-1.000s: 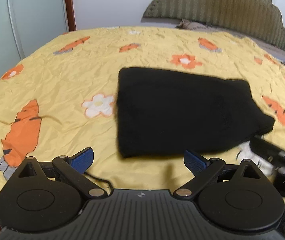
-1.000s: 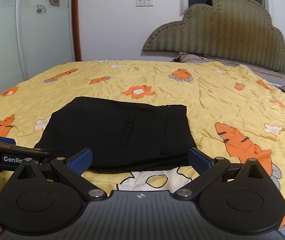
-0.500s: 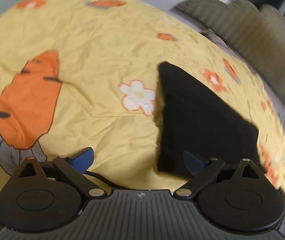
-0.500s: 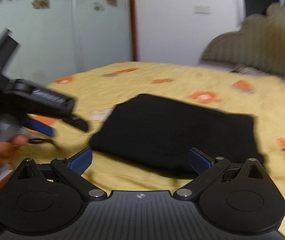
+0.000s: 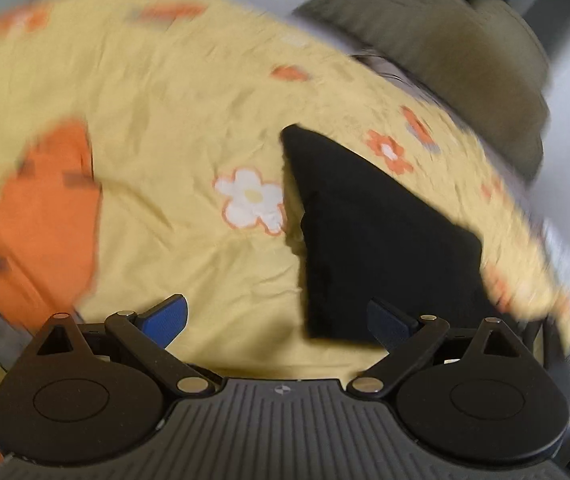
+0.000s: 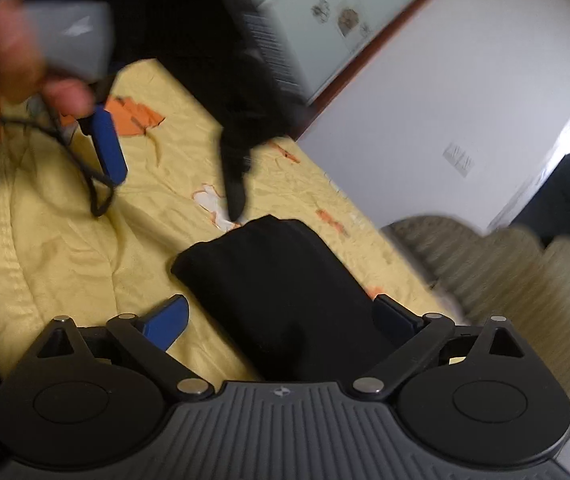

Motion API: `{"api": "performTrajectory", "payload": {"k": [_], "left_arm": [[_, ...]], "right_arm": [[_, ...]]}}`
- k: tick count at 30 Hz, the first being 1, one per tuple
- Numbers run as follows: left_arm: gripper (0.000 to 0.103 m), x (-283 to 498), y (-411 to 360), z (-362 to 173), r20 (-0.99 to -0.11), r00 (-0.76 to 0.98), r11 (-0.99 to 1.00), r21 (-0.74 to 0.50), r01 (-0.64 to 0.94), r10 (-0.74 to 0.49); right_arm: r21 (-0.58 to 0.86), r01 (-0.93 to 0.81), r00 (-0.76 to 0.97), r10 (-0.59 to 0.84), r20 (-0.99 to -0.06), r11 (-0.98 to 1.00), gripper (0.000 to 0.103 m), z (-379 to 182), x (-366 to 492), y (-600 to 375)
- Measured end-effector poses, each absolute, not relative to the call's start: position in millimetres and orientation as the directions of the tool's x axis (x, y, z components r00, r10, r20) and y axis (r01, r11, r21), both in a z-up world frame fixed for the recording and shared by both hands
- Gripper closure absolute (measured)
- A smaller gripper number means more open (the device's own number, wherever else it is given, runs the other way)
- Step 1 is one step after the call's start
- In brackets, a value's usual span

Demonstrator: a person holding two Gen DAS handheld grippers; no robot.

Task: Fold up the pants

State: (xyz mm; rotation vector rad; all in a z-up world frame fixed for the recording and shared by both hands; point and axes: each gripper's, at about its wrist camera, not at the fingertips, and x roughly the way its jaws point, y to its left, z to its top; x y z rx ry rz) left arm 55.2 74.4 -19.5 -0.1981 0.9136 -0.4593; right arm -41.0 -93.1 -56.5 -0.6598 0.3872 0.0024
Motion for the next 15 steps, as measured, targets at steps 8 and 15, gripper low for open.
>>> {"api": "performTrajectory", "payload": {"k": [8,15], "left_arm": [[0.028,15.7,26.2,-25.6,-0.649,0.588,0.752,0.037,0.659,-0.483],[0.054,27.5,11.4,-47.8,-0.644,0.602,0.742,0.079,0.666,-0.472]], "right_arm": [[-0.485,-0.022,0.905,-0.189,-0.381,0.874,0.004,-51.4,-28.0,-140.2],[-0.279,-0.111,0.891,-0.029,-0.452,0.954,0.004,-23.5,-37.9,-166.0]]}}
